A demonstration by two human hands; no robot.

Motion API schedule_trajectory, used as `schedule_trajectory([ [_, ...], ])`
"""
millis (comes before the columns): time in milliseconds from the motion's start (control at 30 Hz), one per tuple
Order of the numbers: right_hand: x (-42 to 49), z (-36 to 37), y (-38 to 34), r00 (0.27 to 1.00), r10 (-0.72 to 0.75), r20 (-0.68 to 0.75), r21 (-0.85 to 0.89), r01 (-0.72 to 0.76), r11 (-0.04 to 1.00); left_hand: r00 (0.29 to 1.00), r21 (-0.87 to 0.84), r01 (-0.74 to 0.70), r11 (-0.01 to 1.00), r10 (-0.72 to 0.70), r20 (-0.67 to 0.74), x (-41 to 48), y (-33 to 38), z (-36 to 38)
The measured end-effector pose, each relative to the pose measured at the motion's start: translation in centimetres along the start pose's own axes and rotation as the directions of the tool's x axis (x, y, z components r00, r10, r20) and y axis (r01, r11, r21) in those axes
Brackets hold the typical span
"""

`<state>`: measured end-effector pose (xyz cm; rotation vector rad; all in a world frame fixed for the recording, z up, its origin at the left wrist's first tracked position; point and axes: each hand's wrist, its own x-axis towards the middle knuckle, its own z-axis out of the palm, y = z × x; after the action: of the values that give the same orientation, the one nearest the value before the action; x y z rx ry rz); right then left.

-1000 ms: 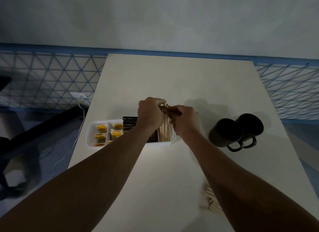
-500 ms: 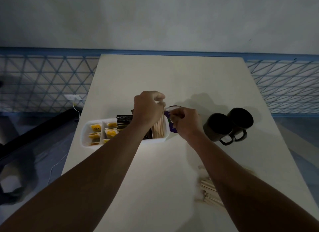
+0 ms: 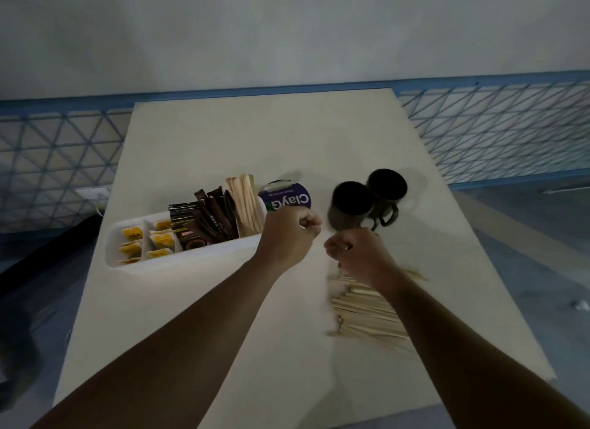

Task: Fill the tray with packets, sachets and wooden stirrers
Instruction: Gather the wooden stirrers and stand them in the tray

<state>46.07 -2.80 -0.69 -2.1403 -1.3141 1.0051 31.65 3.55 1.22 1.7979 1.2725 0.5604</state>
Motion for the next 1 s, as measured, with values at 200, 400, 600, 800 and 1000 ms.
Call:
schedule_trajectory([
  [200, -2.6, -2.6, 5.0, 0.996, 0.003, -0.09, -0.137, -0.015, 0.99, 0.986, 0.106, -0.051, 0.993, 0.034, 0.163, -2.3, 0.3, 4.4],
  [400, -4.5, -3.9, 9.2, 0.997, -0.007, -0.081, -0.232, -0.012, 0.973, 0.951, 0.145, -0.073, 0.987, 0.025, 0.308, -4.6, 0.7, 7.9],
  [600, -5.4, -4.1, 11.1, 0.999, -0.045, -0.003, -0.354, 0.041, 0.934, 0.902, 0.164, -0.125, 0.979, 0.043, 0.429, -6.3, 0.7, 10.0],
  [800, -5.5, -3.9, 11.2, 0.998, -0.067, -0.014, -0.36, 0.058, 0.931, 0.907, 0.296, -0.188, 0.937, 0.05, 0.419, -7.3, 0.1, 11.7],
  [1000, -5.4, -3.9, 11.0, 0.995, -0.099, 0.011, -0.414, 0.094, 0.905, 0.941, 0.429, -0.253, 0.867, 0.117, 0.319, -7.8, 0.4, 12.7],
])
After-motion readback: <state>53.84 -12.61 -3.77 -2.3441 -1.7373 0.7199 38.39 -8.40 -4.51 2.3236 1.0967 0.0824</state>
